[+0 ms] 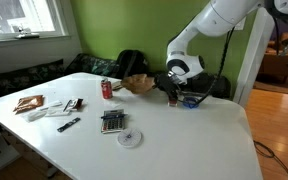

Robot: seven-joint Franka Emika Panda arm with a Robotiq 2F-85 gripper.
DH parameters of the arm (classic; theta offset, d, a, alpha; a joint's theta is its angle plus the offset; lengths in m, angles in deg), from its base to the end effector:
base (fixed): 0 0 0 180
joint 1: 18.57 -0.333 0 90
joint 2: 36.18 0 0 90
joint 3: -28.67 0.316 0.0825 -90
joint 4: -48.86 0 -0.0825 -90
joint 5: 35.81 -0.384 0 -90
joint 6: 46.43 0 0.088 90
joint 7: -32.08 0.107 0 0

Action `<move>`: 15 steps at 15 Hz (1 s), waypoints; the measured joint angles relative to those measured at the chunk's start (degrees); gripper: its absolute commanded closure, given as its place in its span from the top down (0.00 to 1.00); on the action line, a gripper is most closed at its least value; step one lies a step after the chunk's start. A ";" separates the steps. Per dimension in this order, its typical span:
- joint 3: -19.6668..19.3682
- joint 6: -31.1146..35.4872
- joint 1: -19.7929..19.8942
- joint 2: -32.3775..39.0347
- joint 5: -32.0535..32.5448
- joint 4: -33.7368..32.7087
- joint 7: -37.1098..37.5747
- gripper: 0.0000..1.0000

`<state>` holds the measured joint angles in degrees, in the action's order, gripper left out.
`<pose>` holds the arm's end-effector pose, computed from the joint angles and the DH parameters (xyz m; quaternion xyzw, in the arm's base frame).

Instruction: Move the key bowl backwards close to the edge

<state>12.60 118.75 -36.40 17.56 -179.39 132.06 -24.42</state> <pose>0.6870 0.0164 0.1315 -0.7329 0.4980 -0.3328 0.3227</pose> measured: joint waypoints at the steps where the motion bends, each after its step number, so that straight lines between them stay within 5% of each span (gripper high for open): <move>1: 0.09 -0.06 0.02 0.02 0.00 0.05 0.00 0.02; 8: 1.03 -2.92 0.40 0.06 0.00 1.21 0.19 0.02; 9: 1.03 -3.27 0.47 0.06 0.00 1.21 0.21 0.34; 11: 1.11 -3.35 0.56 0.08 0.00 1.31 0.21 0.40; 15: 1.51 -3.36 0.57 0.07 0.12 1.32 0.23 0.71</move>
<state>14.10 115.39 -35.83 17.64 -179.28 133.38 -24.19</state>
